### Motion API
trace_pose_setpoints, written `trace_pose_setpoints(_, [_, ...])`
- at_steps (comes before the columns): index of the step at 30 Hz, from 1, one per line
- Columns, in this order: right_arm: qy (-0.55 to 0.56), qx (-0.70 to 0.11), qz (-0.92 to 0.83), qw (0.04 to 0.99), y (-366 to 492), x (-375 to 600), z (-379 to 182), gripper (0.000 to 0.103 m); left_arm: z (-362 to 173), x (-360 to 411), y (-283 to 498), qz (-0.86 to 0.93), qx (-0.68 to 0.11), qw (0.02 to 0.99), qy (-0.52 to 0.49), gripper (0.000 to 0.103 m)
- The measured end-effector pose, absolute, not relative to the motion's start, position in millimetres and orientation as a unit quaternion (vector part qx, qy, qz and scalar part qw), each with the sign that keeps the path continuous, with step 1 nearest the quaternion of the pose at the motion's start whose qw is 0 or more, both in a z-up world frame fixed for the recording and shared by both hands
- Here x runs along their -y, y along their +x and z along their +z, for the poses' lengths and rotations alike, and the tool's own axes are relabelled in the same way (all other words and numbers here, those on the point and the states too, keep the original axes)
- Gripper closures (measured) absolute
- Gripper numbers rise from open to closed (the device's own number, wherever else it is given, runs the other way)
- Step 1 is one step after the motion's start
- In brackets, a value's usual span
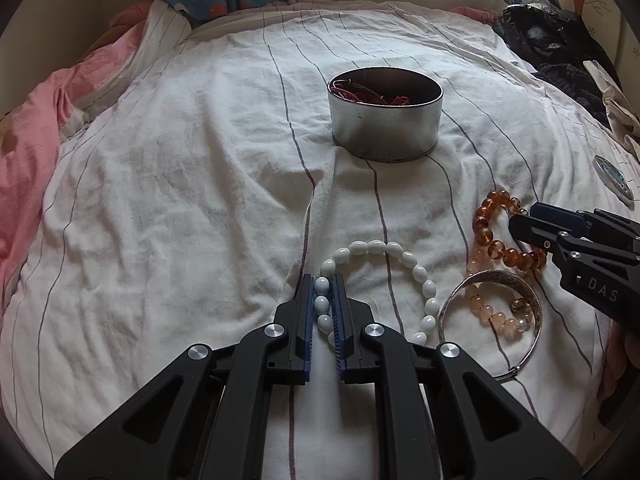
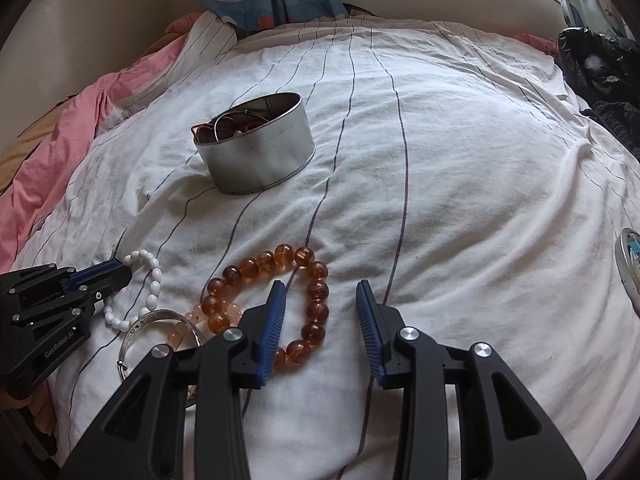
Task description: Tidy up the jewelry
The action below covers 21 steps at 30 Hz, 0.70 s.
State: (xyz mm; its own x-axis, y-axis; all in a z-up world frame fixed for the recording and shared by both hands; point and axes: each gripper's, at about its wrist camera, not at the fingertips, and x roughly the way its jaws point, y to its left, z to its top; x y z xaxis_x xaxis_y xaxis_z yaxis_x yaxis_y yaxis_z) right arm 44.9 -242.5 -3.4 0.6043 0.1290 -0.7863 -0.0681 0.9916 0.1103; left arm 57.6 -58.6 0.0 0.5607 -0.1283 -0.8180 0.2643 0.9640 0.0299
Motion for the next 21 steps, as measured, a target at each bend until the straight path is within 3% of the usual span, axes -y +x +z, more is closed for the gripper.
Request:
trace_pose_setpoints(2, [0.03, -0.446, 0.058, 0.893, 45.5, 240.7, -5.5, 0.069, -2.4, 61.6, 57.9, -0.109, -0.455, 0.88, 0.083, 0.093])
trace_pose_setpoints(4, [0.027, -0.447, 0.062, 0.892, 45.4, 238.5, -6.8, 0.083, -3.1, 63.6, 57.8, -0.108, -0.453, 0.88, 0.09, 0.094])
trace_pose_setpoints(6, [0.024, -0.447, 0.065, 0.892, 45.1, 237.1, -6.9, 0.09, -3.1, 63.5, 57.7, -0.109, -0.451, 0.881, 0.091, 0.094])
trace_pose_setpoints(21, [0.063, -0.394, 0.098, 0.912, 36.2, 240.3, 13.8, 0.091, 17.3, 59.7, 52.5, -0.127, -0.435, 0.889, 0.061, 0.096])
